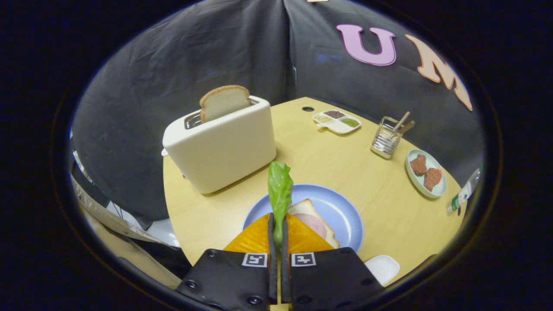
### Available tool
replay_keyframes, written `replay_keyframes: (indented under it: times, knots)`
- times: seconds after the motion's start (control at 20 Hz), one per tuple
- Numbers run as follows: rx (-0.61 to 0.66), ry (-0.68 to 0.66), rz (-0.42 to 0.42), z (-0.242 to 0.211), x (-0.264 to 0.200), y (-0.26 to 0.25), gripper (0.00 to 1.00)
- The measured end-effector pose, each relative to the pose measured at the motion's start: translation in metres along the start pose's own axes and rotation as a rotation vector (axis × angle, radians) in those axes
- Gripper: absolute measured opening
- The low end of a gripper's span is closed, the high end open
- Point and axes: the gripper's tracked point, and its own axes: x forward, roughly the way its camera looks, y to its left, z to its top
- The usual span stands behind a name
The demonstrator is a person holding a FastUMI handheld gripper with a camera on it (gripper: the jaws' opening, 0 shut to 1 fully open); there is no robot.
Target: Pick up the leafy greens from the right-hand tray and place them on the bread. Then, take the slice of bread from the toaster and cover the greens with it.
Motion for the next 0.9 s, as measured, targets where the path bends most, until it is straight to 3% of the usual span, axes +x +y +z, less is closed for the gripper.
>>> replay_keyframes:
  times: [0.2, 0.35, 0.9]
  knots:
    - [-0.002, 0.057, 0.009, -0.016, 0.015, 0.004, 0.06]
    - [-0.023, 0.095, -0.028, -0.030, 0.021, -0.008, 0.32]
    - [-0.013, 0.111, -0.104, -0.032, 0.018, -0.026, 0.79]
